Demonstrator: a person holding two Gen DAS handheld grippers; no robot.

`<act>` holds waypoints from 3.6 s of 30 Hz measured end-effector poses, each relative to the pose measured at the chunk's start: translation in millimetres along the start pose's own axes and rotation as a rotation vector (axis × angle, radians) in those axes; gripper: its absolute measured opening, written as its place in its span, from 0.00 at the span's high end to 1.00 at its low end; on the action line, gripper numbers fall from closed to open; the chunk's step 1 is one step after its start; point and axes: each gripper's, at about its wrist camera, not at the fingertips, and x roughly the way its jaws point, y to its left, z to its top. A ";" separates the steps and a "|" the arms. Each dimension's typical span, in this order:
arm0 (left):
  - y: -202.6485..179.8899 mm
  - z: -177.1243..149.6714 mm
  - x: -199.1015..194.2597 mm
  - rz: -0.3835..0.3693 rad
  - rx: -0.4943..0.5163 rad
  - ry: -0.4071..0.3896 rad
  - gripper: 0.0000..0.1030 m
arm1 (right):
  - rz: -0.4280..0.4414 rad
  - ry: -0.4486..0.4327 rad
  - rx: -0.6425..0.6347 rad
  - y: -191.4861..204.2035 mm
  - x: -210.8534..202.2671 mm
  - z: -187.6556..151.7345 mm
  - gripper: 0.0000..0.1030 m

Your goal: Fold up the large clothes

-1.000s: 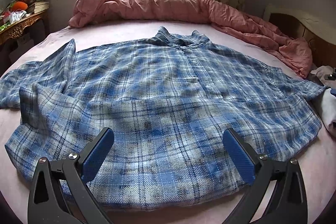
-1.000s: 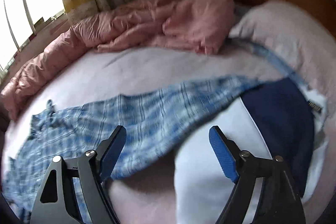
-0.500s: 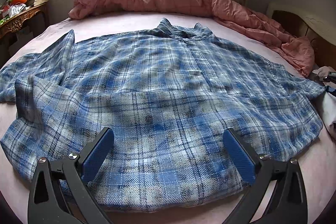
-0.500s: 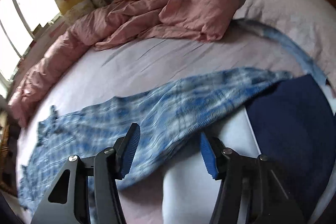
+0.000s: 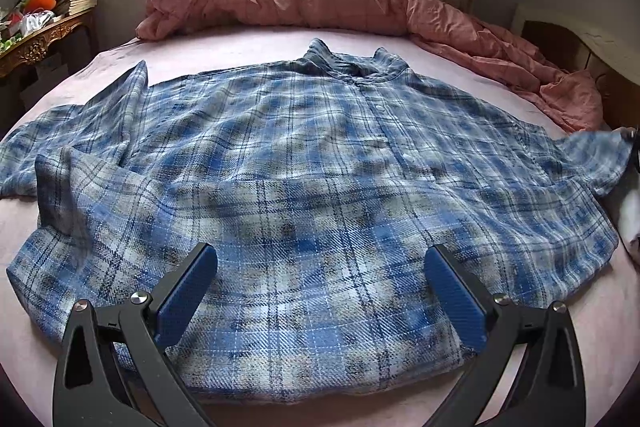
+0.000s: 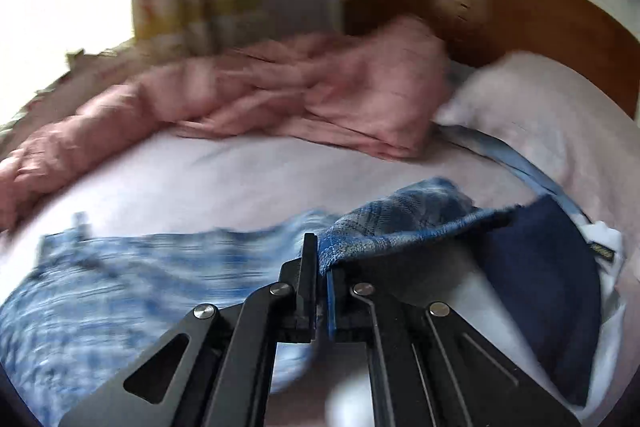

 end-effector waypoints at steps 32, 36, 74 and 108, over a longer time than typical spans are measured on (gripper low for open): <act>2.3 -0.9 -2.5 -0.005 -0.006 -0.015 0.00 | 0.361 0.415 -0.109 203.5 7.9 -143.5 0.20; 3.3 -0.5 -0.9 -0.005 -0.010 -0.007 0.00 | 0.324 0.402 -0.040 165.8 4.3 -123.5 0.20; 8.4 -1.8 3.5 -0.013 -0.031 0.016 0.00 | 0.520 0.205 0.379 17.4 40.8 -95.6 0.96; -67.0 8.8 -22.7 -0.271 0.243 -0.073 0.09 | 0.461 0.117 -0.119 142.2 -37.7 -91.4 0.31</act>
